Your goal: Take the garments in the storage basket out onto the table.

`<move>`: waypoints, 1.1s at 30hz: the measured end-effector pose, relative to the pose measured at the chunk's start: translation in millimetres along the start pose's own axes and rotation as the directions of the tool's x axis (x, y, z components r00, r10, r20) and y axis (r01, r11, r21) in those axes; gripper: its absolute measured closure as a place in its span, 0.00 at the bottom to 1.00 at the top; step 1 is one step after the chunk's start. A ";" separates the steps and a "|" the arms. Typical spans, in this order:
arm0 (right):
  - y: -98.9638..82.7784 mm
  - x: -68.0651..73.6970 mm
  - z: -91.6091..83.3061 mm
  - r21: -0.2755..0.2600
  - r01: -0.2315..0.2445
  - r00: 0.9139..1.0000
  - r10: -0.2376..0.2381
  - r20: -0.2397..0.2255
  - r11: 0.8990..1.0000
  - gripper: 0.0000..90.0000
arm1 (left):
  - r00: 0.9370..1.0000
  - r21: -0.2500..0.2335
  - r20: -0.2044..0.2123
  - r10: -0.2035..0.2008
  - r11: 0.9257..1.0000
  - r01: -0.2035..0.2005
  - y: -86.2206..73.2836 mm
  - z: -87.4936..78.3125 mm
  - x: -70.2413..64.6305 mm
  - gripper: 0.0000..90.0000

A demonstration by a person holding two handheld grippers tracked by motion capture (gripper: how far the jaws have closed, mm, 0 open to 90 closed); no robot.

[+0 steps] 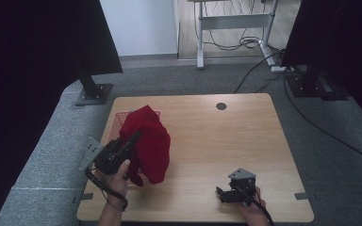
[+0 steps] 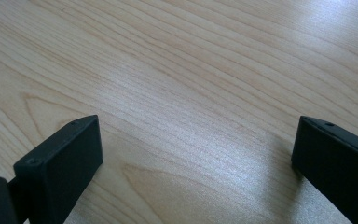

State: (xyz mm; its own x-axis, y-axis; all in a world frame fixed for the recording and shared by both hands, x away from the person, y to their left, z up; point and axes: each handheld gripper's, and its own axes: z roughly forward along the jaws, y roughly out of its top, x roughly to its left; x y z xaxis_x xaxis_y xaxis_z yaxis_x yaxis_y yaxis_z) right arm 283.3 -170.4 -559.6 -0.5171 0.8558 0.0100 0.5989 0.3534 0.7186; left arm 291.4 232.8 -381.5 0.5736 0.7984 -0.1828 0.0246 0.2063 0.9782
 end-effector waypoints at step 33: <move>-0.3 0.1 -0.3 0.000 -0.002 1.000 0.002 0.001 1.000 0.02 | 1.000 -0.003 0.020 0.024 1.000 -0.023 19.8 23.6 -20.0 0.79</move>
State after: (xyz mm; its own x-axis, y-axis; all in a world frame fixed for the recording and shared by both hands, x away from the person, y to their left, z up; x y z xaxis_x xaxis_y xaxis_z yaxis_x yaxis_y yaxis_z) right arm 282.9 -170.5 -559.6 -0.5154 0.8569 0.0111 0.6001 0.3517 0.7184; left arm 299.8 207.6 -356.1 0.5906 0.7914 -0.1577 0.0083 0.1894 0.9819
